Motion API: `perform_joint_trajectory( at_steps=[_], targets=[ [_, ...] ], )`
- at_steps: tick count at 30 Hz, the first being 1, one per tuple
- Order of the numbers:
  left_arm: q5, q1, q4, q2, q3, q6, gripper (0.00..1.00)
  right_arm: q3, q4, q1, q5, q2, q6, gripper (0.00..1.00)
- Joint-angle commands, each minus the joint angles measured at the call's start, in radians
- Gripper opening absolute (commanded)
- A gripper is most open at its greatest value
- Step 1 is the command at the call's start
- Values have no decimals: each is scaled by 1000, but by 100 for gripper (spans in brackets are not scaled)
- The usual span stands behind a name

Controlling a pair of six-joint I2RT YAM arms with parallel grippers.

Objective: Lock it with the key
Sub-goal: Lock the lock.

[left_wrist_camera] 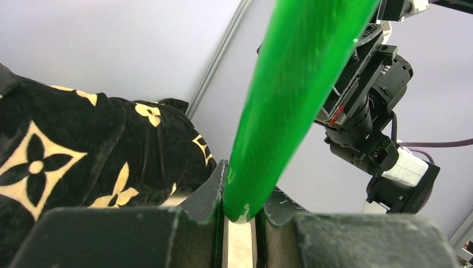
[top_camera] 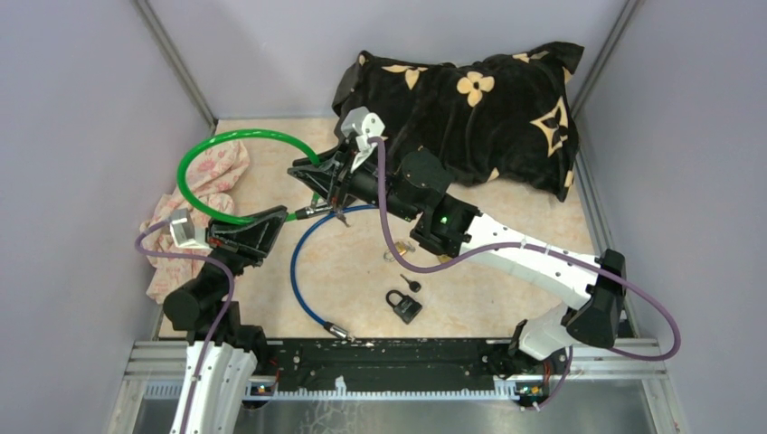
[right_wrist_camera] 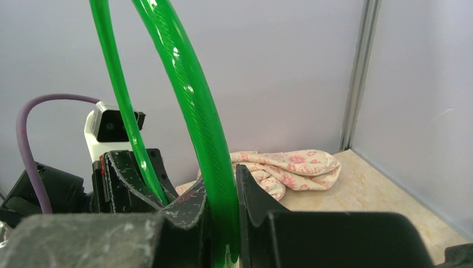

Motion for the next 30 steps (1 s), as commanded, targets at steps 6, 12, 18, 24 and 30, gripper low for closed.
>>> perform_joint_trajectory(
  at_steps=[6, 12, 18, 24, 30],
  targets=[
    [-18, 6, 76, -19, -1, -6, 0, 59, 39, 15, -4, 15, -18, 0],
    [-16, 6, 85, -23, -1, 2, 0, 111, -59, 15, -1, 36, -77, 0],
    [-21, 8, 90, -25, -6, 18, 0, 137, -115, 16, -45, 55, -70, 0],
    [-35, 8, 92, -22, -8, 30, 0, 160, -131, 20, -122, 83, -25, 0],
    [-52, 8, 103, -27, -10, 19, 0, 102, -95, 26, -126, 82, 18, 0]
  ],
)
